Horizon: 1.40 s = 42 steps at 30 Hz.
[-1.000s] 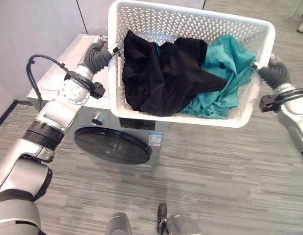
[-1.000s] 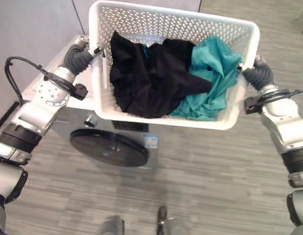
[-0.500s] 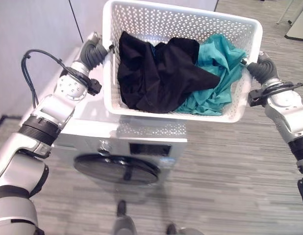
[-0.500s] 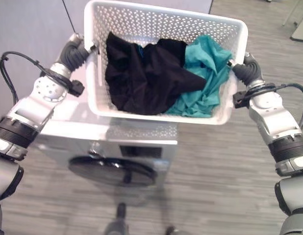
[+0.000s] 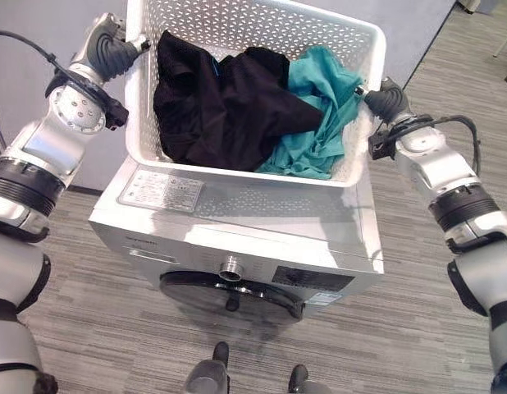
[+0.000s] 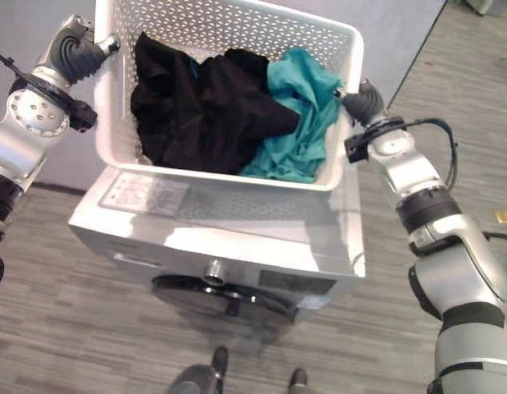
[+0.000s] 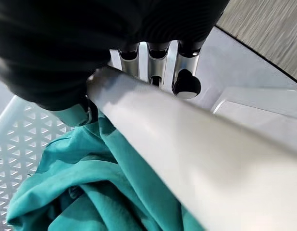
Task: Grab the laundry basket,head to the washer,open it,put in the laundry and shut it.
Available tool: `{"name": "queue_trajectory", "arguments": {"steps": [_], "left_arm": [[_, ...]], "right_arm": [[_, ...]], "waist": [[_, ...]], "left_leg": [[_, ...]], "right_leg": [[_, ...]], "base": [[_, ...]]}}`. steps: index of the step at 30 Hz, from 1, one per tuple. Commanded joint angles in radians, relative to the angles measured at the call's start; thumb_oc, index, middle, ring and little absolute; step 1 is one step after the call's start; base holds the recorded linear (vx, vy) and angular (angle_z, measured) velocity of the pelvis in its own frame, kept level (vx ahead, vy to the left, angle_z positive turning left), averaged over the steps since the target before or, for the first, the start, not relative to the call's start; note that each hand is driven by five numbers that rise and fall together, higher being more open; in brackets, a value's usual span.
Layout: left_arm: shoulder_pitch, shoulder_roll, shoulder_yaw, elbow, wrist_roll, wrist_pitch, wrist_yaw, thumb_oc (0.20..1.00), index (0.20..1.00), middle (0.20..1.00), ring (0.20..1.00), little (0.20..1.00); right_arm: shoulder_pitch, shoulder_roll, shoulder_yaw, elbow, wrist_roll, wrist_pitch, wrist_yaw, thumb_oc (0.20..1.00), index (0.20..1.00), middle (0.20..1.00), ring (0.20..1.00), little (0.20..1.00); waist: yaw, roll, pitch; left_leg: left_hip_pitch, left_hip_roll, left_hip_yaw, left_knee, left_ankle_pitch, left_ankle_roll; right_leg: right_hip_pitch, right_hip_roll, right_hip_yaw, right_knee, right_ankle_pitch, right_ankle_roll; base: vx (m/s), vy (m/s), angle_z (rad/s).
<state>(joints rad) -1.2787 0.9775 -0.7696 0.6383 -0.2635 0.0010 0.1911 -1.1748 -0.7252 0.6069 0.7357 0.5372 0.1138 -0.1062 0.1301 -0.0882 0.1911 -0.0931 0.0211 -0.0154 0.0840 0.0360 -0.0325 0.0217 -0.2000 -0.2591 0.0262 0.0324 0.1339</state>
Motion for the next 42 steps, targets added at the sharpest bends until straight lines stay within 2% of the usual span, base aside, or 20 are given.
{"name": "queue_trajectory", "arguments": {"steps": [1,8,11,12,19,20,21,22,23,24,35,42], "left_arm": [[-0.154,-0.048,0.028,0.009,0.005,-0.049,0.037,0.200,0.200,0.200,0.200,0.200],[-0.163,-0.024,-0.012,0.016,0.037,-0.036,0.008,0.200,0.200,0.200,0.200,0.200],[-0.188,-0.010,-0.049,0.047,0.052,-0.027,-0.011,0.200,0.200,0.200,0.200,0.200],[-0.221,-0.014,-0.093,0.089,0.073,-0.014,-0.021,0.200,0.200,0.200,0.200,0.200],[-0.297,0.006,-0.200,0.182,0.102,0.014,-0.071,0.200,0.200,0.200,0.200,0.200],[-0.298,0.010,-0.215,0.203,0.093,0.024,-0.089,0.401,0.401,0.401,0.401,0.401],[-0.300,0.008,-0.221,0.211,0.090,0.027,-0.093,0.467,0.467,0.467,0.467,0.467],[-0.305,0.004,-0.227,0.223,0.088,0.028,-0.094,0.595,0.595,0.595,0.595,0.595],[-0.307,-0.004,-0.233,0.242,0.090,0.030,-0.095,0.931,0.931,0.931,0.931,0.931],[-0.309,-0.012,-0.236,0.255,0.091,0.031,-0.094,1.000,1.000,1.000,1.000,1.000],[-0.361,-0.113,-0.283,0.407,0.118,0.049,-0.105,1.000,1.000,1.000,1.000,1.000],[-0.364,-0.127,-0.233,0.419,0.077,0.031,-0.056,1.000,1.000,1.000,1.000,1.000]], "right_arm": [[-0.084,-0.066,0.060,0.019,0.000,-0.017,0.034,0.200,0.200,0.200,0.200,0.200],[-0.062,-0.131,0.073,-0.045,-0.003,-0.014,0.067,0.200,0.200,0.200,0.200,0.200],[-0.062,-0.174,0.080,-0.052,-0.005,-0.014,0.085,0.200,0.200,0.200,0.200,0.200],[-0.072,-0.195,0.098,-0.053,-0.003,-0.008,0.097,0.200,0.200,0.200,0.200,0.200],[-0.112,-0.177,0.149,-0.029,0.007,0.008,0.127,0.200,0.200,0.200,0.200,0.200],[-0.130,-0.163,0.165,0.004,-0.002,0.016,0.135,0.564,0.564,0.564,0.564,0.564],[-0.139,-0.158,0.172,0.019,-0.007,0.018,0.138,0.715,0.715,0.715,0.715,0.715],[-0.150,-0.152,0.178,0.035,-0.009,0.020,0.139,1.000,1.000,1.000,1.000,1.000],[-0.160,-0.140,0.181,0.047,-0.008,0.018,0.141,1.000,1.000,1.000,1.000,1.000],[-0.165,-0.130,0.185,0.060,-0.009,0.018,0.142,1.000,1.000,1.000,1.000,1.000],[-0.286,-0.049,0.252,0.207,-0.005,0.025,0.158,1.000,1.000,1.000,1.000,1.000],[-0.337,-0.074,0.229,0.247,0.015,0.002,0.116,1.000,1.000,1.000,1.000,1.000]], "waist": [[-0.016,0.029,-0.035],[-0.035,0.030,-0.039],[-0.046,0.031,-0.043],[-0.054,0.033,-0.044],[-0.049,0.035,-0.047],[-0.044,0.034,-0.050],[-0.042,0.034,-0.051],[-0.041,0.034,-0.051],[-0.041,0.034,-0.052],[-0.040,0.034,-0.052],[-0.027,0.028,-0.058],[-0.025,0.026,-0.065]], "left_leg": [[0.007,0.101,0.000,-0.037,-0.055,-0.036],[0.016,0.098,-0.006,-0.048,-0.059,-0.031],[0.023,0.099,-0.004,-0.053,-0.059,-0.031],[0.027,0.099,-0.003,-0.053,-0.062,-0.029],[0.040,0.101,0.010,-0.053,-0.072,-0.025],[0.040,0.099,0.011,-0.049,-0.074,-0.024],[0.041,0.099,0.011,-0.048,-0.074,-0.024],[0.040,0.098,0.011,-0.048,-0.074,-0.024],[0.041,0.098,0.011,-0.047,-0.075,-0.024],[0.040,0.097,0.011,-0.046,-0.076,-0.024],[0.037,0.092,0.011,-0.034,-0.084,-0.022],[0.042,0.088,0.008,-0.033,-0.090,-0.022]], "right_leg": [[0.043,-0.025,0.002,0.032,-0.095,0.021],[0.047,-0.032,-0.002,0.044,-0.099,0.028],[0.049,-0.037,-0.004,0.047,-0.095,0.032],[0.048,-0.040,-0.002,0.051,-0.091,0.035],[0.051,-0.048,0.002,0.041,-0.080,0.044],[0.055,-0.050,0.001,0.034,-0.076,0.046],[0.056,-0.051,0.002,0.033,-0.075,0.047],[0.057,-0.051,0.002,0.031,-0.073,0.048],[0.058,-0.053,0.002,0.031,-0.072,0.048],[0.059,-0.054,0.002,0.031,-0.072,0.048],[0.063,-0.062,-0.004,0.030,-0.065,0.055],[0.072,-0.067,-0.009,0.025,-0.062,0.058]], "base": [[0.02,0.007,0.04],[0.01,0.008,-0.01],[0.01,0.021,0.00],[0.02,0.034,0.02],[0.00,0.008,-0.01],[0.00,0.000,0.00],[0.00,0.000,0.00],[0.00,0.000,0.00],[0.00,0.000,0.00],[0.00,0.000,0.00],[0.00,0.000,0.00],[0.00,0.000,0.00]]}}
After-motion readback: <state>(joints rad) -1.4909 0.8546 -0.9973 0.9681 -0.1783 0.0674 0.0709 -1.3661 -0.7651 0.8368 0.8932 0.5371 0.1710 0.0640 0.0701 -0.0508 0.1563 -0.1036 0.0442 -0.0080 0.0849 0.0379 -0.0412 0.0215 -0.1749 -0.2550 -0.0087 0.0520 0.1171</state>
